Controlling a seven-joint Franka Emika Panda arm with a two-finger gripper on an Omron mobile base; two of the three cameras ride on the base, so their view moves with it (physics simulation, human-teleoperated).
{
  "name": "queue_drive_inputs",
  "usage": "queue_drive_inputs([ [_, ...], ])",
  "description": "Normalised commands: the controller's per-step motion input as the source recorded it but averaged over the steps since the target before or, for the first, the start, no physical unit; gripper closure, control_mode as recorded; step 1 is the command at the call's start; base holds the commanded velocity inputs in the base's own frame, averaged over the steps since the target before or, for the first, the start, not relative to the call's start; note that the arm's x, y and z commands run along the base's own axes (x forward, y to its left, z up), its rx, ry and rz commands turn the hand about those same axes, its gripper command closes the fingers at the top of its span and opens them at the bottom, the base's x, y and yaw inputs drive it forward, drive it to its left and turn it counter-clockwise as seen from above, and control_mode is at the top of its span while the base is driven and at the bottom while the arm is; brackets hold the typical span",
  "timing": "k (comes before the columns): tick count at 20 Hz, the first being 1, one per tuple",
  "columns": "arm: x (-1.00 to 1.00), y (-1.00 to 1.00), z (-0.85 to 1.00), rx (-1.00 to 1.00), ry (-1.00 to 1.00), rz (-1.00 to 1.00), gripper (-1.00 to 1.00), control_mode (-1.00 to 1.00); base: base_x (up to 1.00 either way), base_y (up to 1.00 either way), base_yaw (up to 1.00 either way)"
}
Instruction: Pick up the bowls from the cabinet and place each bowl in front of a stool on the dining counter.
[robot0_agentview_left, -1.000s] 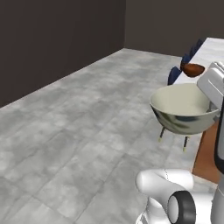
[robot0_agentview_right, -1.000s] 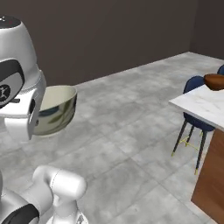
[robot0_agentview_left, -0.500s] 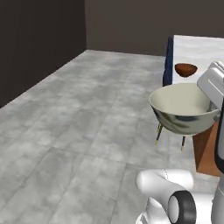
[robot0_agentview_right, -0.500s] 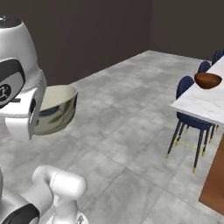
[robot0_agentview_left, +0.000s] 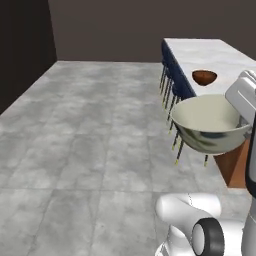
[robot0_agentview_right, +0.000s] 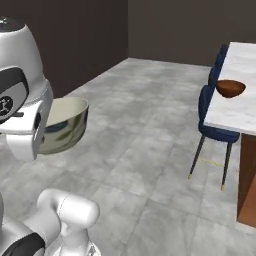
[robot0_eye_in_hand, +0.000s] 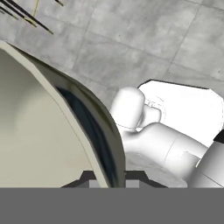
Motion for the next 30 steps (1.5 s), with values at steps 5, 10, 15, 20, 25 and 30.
queue_drive_inputs([
  [5,0.00,0.00,0.00,0.00,0.00,0.00,1.00,1.00,0.62,1.00,-0.48],
  [10,0.00,0.00,0.00,0.00,0.00,0.00,1.00,1.00,0.70,1.00,-0.55],
  [15,0.00,0.00,0.00,0.00,0.00,0.00,1.00,1.00,0.91,0.99,-0.58],
  [20,0.00,0.00,0.00,0.00,0.00,0.00,1.00,1.00,1.00,1.00,-0.51],
  [25,0.00,0.00,0.00,0.00,0.00,0.00,1.00,1.00,1.00,1.00,-0.46],
  [30,0.00,0.00,0.00,0.00,0.00,0.00,1.00,1.00,1.00,1.00,-0.45],
])
